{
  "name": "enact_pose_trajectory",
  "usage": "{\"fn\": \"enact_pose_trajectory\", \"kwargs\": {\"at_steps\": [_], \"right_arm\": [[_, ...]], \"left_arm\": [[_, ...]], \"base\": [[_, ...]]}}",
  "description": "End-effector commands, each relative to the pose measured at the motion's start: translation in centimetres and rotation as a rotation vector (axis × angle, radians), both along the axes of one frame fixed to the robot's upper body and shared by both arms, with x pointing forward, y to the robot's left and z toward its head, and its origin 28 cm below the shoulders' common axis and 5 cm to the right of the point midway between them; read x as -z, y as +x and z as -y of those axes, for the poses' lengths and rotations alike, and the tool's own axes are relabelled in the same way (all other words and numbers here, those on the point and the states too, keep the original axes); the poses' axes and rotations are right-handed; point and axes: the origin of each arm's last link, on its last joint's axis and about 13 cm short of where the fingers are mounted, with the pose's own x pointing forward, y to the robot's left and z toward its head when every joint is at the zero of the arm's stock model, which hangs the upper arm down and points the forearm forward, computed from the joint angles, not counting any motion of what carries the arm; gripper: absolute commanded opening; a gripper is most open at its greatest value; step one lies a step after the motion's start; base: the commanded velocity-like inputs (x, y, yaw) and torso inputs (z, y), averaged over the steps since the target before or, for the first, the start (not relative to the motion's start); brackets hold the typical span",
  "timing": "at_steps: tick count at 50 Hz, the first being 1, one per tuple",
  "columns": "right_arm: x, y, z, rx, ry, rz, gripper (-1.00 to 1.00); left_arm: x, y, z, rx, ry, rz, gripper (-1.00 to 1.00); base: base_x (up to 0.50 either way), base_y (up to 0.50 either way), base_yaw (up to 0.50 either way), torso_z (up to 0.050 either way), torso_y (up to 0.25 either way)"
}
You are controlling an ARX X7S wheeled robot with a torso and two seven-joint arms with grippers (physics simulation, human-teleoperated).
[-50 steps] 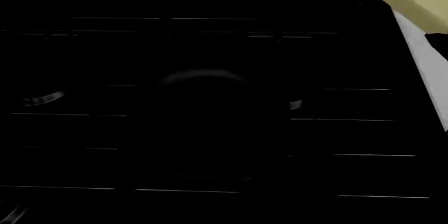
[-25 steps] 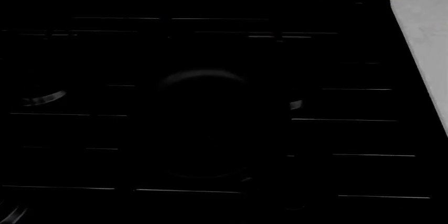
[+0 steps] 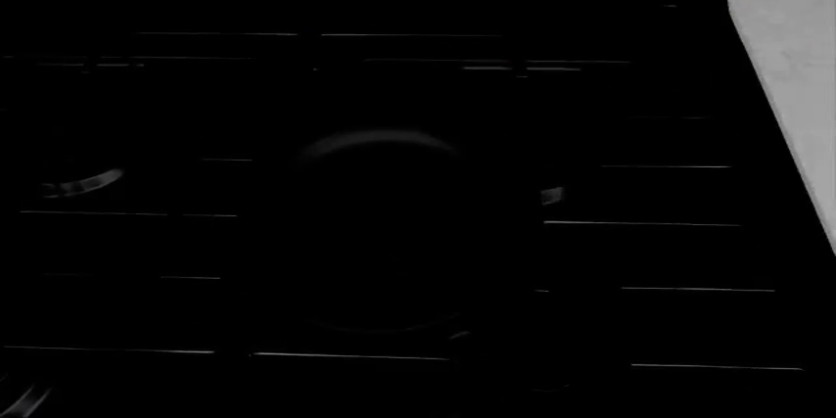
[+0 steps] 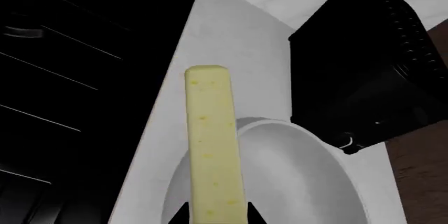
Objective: Pick the butter stick from the pan and place it in the bowl.
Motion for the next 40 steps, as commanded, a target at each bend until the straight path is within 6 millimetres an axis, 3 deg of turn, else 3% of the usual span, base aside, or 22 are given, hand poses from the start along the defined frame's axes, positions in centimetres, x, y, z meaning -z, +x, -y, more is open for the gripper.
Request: {"fn": "enact_pose_trajectory", "kwargs": {"at_steps": [1,40], "right_arm": [[-0.3,-0.3,0.6,0.069,-0.019,0.038,-1.00],[0.3,-1.9,3.0,0.232,-0.104,-0.029,-1.00]], "left_arm": [[2.7,0.9,1.3,0.055,-0.050,-0.085,1.00],[3.9,1.3,1.0,0.055,-0.074,-0.102,1.00]], "base": [[0.00,-0.01,-0.01,-0.011,-0.013],[0.00,-0.01,-0.01,-0.011,-0.008]]}}
